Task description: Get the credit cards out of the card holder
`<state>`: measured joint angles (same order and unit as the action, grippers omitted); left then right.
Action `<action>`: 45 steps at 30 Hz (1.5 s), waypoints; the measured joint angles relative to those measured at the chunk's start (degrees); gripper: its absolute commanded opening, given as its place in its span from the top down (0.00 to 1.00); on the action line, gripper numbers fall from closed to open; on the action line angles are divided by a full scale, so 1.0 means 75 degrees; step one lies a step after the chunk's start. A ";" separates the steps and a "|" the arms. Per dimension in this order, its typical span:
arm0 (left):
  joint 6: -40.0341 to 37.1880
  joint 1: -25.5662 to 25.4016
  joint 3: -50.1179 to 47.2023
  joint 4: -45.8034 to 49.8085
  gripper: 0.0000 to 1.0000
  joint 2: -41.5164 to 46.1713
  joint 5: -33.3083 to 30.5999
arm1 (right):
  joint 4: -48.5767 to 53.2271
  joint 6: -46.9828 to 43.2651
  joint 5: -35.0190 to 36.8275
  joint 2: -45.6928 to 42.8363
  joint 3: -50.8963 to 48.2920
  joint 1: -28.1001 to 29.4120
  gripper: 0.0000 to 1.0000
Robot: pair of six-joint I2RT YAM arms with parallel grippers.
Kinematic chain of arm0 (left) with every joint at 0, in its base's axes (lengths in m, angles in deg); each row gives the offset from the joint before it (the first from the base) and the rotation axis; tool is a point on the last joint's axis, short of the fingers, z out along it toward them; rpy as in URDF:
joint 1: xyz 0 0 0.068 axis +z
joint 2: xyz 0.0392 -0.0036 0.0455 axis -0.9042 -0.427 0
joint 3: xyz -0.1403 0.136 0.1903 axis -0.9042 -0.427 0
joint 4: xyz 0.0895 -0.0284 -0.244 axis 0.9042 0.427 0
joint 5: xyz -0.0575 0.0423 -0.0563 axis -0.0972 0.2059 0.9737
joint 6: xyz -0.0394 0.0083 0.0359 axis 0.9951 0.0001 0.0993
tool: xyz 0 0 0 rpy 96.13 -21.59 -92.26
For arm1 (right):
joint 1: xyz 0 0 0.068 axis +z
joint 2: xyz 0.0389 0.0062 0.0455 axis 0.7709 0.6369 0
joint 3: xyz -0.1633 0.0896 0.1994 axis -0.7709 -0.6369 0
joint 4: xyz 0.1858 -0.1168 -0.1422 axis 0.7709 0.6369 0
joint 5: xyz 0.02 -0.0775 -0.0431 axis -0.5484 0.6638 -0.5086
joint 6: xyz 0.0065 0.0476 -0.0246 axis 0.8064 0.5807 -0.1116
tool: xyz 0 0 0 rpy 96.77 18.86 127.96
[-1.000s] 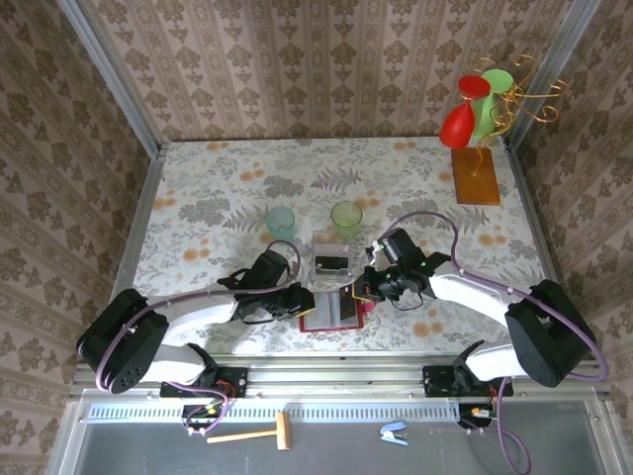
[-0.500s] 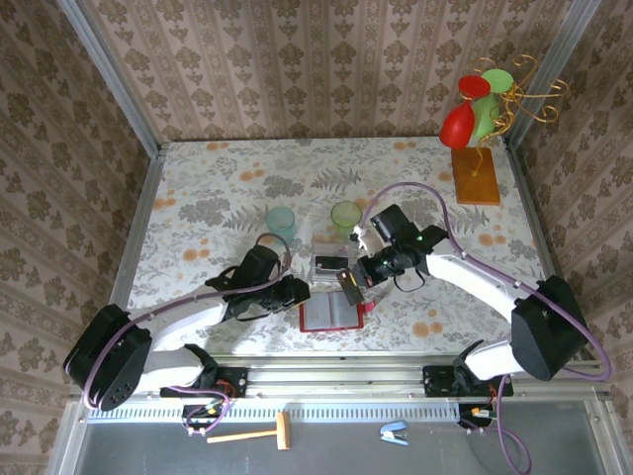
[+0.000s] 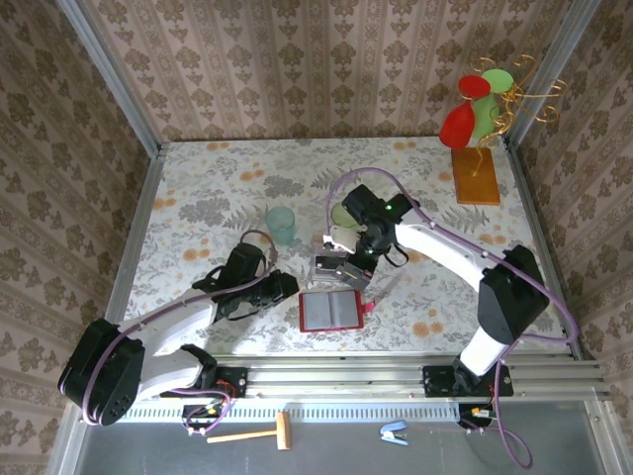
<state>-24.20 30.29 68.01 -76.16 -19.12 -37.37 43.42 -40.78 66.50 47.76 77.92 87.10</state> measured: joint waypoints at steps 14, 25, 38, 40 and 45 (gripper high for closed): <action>-0.0411 0.1212 -0.0003 0.0353 0.75 0.0169 0.0402 | 0.1818 -0.1851 0.0434 0.2259 0.3098 0.0047 1.00; -0.0455 0.1652 -0.0006 0.0431 0.75 0.0455 0.0475 | 0.2804 -0.2369 0.0460 0.3439 0.4841 0.0047 1.00; -0.0481 0.1923 -0.0198 0.0662 0.75 0.0737 0.0498 | 0.3276 -0.2576 0.0458 0.4406 0.5939 0.0047 1.00; -0.0484 0.1961 -0.0201 0.0667 0.74 0.0737 0.0516 | 0.3337 -0.2579 0.0452 0.4505 0.5974 0.0047 1.00; -0.0504 0.2008 -0.0230 0.0717 0.74 0.0740 0.0551 | 0.3413 -0.2591 0.0353 0.4739 0.5980 0.0047 1.00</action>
<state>-27.98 45.35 66.29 -70.79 -13.56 -33.24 69.01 -60.21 69.14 83.30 122.77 87.45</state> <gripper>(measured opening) 0.255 0.038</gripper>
